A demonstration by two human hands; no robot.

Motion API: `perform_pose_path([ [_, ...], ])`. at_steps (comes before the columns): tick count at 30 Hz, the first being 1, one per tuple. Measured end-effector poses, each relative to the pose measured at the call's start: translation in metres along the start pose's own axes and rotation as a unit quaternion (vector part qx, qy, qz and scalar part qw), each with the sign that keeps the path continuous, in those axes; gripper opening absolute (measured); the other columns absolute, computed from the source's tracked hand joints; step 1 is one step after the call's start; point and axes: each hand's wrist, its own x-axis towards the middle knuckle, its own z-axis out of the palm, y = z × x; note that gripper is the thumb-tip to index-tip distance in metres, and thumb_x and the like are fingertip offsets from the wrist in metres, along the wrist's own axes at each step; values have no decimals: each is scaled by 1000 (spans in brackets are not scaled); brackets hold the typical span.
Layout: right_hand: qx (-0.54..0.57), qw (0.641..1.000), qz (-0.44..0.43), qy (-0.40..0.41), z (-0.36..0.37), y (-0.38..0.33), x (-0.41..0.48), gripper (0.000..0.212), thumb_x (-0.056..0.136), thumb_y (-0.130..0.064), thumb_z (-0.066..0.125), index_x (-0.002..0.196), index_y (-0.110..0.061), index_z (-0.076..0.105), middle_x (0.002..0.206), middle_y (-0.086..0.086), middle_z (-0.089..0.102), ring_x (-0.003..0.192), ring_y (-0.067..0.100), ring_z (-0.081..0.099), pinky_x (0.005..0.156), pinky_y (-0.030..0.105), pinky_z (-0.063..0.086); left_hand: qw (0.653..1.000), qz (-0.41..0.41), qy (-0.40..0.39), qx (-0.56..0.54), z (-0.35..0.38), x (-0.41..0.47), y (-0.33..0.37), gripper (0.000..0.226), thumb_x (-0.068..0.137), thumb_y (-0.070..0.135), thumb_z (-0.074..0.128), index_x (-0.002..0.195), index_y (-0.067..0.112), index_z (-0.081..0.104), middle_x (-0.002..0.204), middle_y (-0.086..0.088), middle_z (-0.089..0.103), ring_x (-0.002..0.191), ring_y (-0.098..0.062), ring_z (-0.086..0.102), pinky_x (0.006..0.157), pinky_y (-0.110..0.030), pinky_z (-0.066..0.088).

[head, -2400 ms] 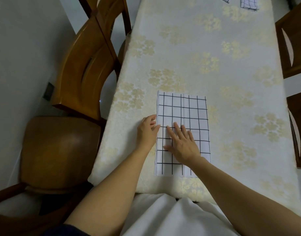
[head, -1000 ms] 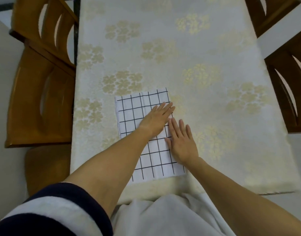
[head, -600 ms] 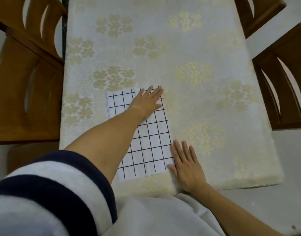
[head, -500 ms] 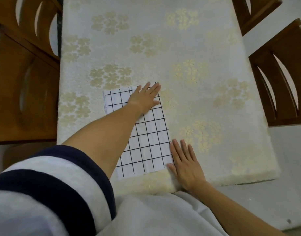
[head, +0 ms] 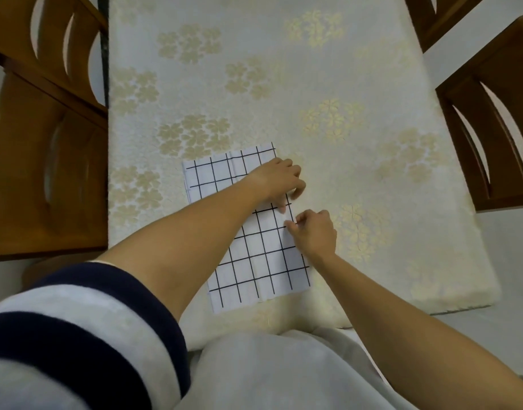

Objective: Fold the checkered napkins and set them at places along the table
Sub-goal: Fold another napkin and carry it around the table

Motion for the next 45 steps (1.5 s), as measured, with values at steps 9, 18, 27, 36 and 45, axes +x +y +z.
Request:
perform_pose_path([
  [9,100,991,-70,-54,-49,11,40,21,95,-33,67,91,-14,61,79,-1,61,69,13,54,58,23,38,997,-50,-33,-45,-26,5,-25,33,99,39,62,127,20,64,119,-4,68,108,-29,61,88,-35,44],
  [18,-33,987,-116,-105,-136,4,147,26,93,-40,70,80,-17,67,73,0,61,73,16,54,64,27,36,903,-237,63,-353,-18,-16,-82,26,95,41,69,108,18,68,97,2,55,87,-19,52,75,-30,40],
  [27,-97,973,-190,90,-129,-38,216,30,94,-35,67,115,-13,70,126,17,59,118,36,56,99,45,46,816,-374,191,-396,20,-37,-109,22,99,34,64,113,18,69,115,-5,67,102,-22,60,90,-36,48],
  [36,-158,909,-385,30,-38,-63,163,57,108,-35,29,160,-10,21,167,11,17,154,33,12,126,48,10,846,-415,245,-226,33,11,-12,58,110,36,26,162,15,12,170,-1,7,157,-23,0,127,-46,-1],
  [45,-242,941,-238,5,-82,6,206,72,100,-66,2,160,-27,-11,168,-3,-17,154,24,-19,125,47,-8,854,-454,182,-176,86,-21,-33,65,104,59,0,160,30,-14,168,9,-18,155,-19,-16,126,-49,-5],
])
